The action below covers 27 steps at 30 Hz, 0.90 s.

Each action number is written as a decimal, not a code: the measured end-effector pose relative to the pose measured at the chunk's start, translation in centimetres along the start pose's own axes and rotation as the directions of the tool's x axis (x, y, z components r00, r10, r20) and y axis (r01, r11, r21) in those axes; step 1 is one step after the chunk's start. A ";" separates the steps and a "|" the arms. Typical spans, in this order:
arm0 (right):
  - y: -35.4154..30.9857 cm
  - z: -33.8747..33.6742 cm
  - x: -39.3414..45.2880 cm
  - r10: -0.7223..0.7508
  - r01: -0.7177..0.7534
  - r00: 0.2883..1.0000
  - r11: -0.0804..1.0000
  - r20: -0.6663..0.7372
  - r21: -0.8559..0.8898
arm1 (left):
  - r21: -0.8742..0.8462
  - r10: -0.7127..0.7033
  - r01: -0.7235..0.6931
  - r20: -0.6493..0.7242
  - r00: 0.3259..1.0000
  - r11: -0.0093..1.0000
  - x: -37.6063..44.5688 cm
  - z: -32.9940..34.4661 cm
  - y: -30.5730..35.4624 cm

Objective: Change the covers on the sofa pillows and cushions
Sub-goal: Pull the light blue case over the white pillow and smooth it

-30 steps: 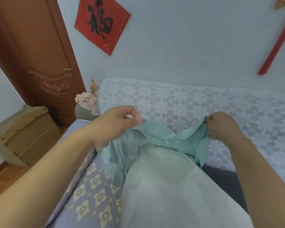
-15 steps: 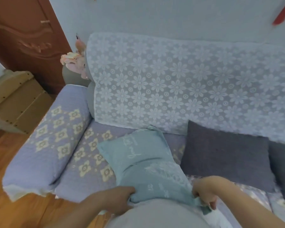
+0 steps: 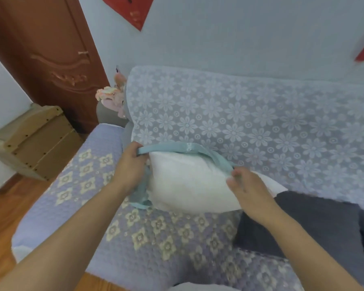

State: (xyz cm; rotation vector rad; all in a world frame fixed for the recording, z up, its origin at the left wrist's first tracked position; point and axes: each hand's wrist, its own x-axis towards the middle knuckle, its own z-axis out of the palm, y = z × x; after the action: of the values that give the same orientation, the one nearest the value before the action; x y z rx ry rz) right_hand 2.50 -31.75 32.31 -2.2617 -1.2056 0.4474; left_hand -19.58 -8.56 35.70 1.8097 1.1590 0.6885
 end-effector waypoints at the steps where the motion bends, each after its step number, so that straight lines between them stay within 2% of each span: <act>1: 0.1 1.3 -0.9 -0.039 0.052 0.995 0.989 0.092 -0.138 | -0.041 -0.014 0.013 -0.022 1.000 0.999 -0.1 0.0 0.1; 2: 0.8 2.7 -1.4 -0.070 0.113 0.987 0.945 0.147 -0.308 | -0.059 -0.024 0.021 -0.038 0.999 0.998 -0.1 0.0 0.4; 3: 1.9 3.8 -1.3 -0.085 0.131 0.988 0.895 0.126 -0.425 | -0.049 -0.015 0.014 -0.025 1.000 0.999 -0.2 -0.2 0.9; 5: 3.8 4.1 -0.4 -0.060 0.071 0.997 0.927 0.042 -0.368 | 0.046 0.057 -0.063 0.119 0.991 0.997 -0.6 -0.5 2.2; 7: 4.2 2.5 0.2 -0.119 0.101 0.992 0.956 -0.050 -0.277 | 0.141 0.117 -0.164 0.293 0.949 0.976 -1.7 -1.3 4.0; 8: 3.5 0.7 0.3 -0.160 0.135 0.984 0.956 -0.077 -0.261 | 0.144 0.128 -0.185 0.335 0.934 0.972 -1.8 -2.1 5.0; 9: 2.2 -1.7 0.1 -0.148 0.135 0.988 0.967 -0.043 -0.217 | 0.109 0.139 -0.187 0.349 0.927 0.976 -1.7 -3.0 6.2; 11: -0.7 -6.3 -0.1 -0.089 0.093 0.994 0.993 0.055 -0.072 | -0.074 0.108 -0.089 0.308 0.945 0.993 0.0 -5.0 9.5; 13: -3.7 -10.7 0.4 -0.056 0.052 0.998 0.993 0.034 0.102 | -0.221 0.070 -0.023 0.206 0.976 0.975 3.0 -5.9 13.4; 14: -5.0 -12.4 1.3 -0.027 0.027 1.000 0.984 0.002 0.175 | -0.209 0.083 -0.050 0.152 0.985 0.977 4.5 -5.6 15.6; 15: -5.9 -13.5 2.4 -0.010 0.018 0.999 0.983 -0.044 0.184 | -0.153 0.101 -0.083 0.108 0.989 0.985 5.9 -4.9 17.5; 16: -6.3 -14.3 3.9 -0.004 0.015 0.995 0.993 -0.095 0.113 | -0.105 0.136 -0.130 0.058 0.989 0.986 6.9 -3.6 18.9; 17: -5.8 -14.6 5.6 0.005 -0.001 0.990 1.000 -0.144 0.031 | -0.087 0.180 -0.175 0.058 0.982 0.981 7.8 -1.8 19.6; 18: -4.6 -14.5 7.4 0.038 -0.045 0.982 0.998 -0.187 -0.034 | -0.082 0.211 -0.201 0.129 0.969 0.976 8.3 0.3 19.5; 20: 0.3 -12.7 10.3 0.162 -0.181 0.970 0.979 -0.182 -0.092 | 0.028 0.211 -0.239 0.383 0.899 0.971 8.0 5.5 16.3; 22: 6.5 -9.1 11.0 0.293 -0.313 0.946 0.936 -0.141 -0.159 | 0.197 0.152 -0.315 0.572 0.806 0.928 6.1 10.0 9.4; 24: 11.5 -4.1 8.9 0.393 -0.391 0.919 0.891 -0.040 -0.230 | 0.318 0.050 -0.338 0.659 0.750 0.886 2.9 13.0 -0.1; 27: 15.7 5.5 2.7 0.432 -0.360 0.854 0.893 0.290 -0.269 | 0.512 -0.276 -0.211 0.714 0.643 0.832 -2.6 14.7 -13.5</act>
State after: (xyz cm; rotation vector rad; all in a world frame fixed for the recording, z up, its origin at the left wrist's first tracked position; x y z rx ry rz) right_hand 11.45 -35.04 18.47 -2.7083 -0.9630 0.9499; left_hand -14.87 -13.54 16.77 2.2018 0.8033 -0.5439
